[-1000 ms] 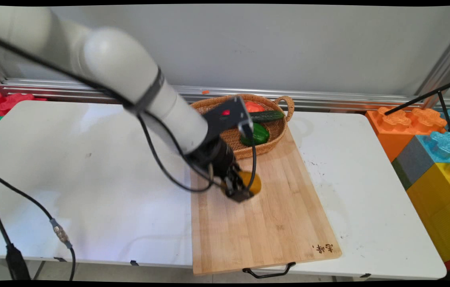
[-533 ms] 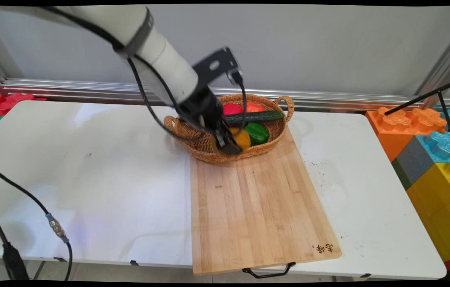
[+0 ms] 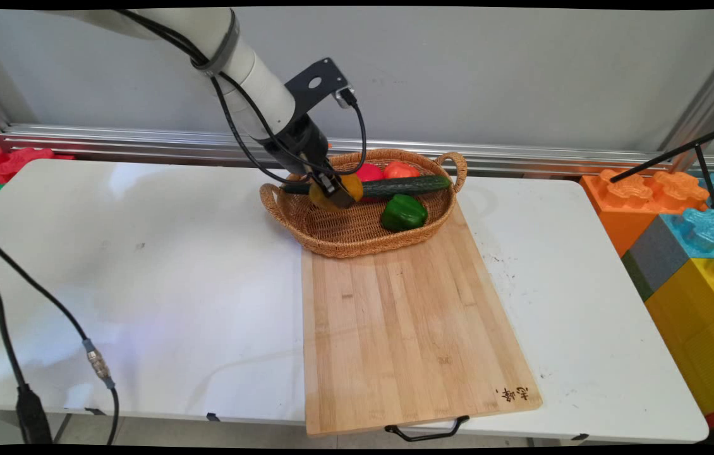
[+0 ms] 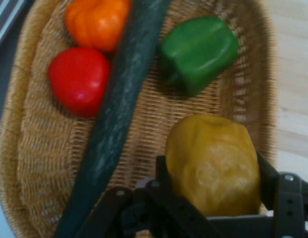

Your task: Place the picked object in the vegetable basket

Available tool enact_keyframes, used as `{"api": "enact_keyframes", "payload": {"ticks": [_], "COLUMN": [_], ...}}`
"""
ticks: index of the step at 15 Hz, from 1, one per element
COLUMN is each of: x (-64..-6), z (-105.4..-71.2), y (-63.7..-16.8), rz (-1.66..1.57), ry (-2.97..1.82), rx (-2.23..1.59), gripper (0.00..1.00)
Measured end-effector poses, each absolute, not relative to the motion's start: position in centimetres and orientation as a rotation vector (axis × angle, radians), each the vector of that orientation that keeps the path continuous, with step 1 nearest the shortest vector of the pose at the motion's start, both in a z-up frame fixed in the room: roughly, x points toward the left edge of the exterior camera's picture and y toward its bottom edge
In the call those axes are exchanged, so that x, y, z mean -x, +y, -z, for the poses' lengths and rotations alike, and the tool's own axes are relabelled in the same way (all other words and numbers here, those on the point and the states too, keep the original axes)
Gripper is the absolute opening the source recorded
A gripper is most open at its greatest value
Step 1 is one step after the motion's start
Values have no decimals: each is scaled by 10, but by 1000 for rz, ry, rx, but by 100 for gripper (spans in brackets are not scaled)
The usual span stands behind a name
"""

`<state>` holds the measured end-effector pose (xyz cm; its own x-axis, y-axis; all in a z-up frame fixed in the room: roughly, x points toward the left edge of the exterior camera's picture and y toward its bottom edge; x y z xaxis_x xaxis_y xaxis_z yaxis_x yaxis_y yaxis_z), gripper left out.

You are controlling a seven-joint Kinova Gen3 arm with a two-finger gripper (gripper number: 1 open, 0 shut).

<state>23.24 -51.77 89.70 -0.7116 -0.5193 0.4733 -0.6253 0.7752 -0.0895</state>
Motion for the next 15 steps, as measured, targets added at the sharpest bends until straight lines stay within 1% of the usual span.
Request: {"api": "enact_keyframes", "payload": {"ticks": [5, 11, 12, 15], "x": [-244, -250, -250, -244], "z": [-860, -827, -824, -825], "y": [-539, -555, -557, -559], "rz": [-318, -301, -297, -287], "ry": [-2532, -2515, -2510, -2495], "rx": [-940, -997, -1002, -1001], "gripper": [0, 0, 100, 100]}}
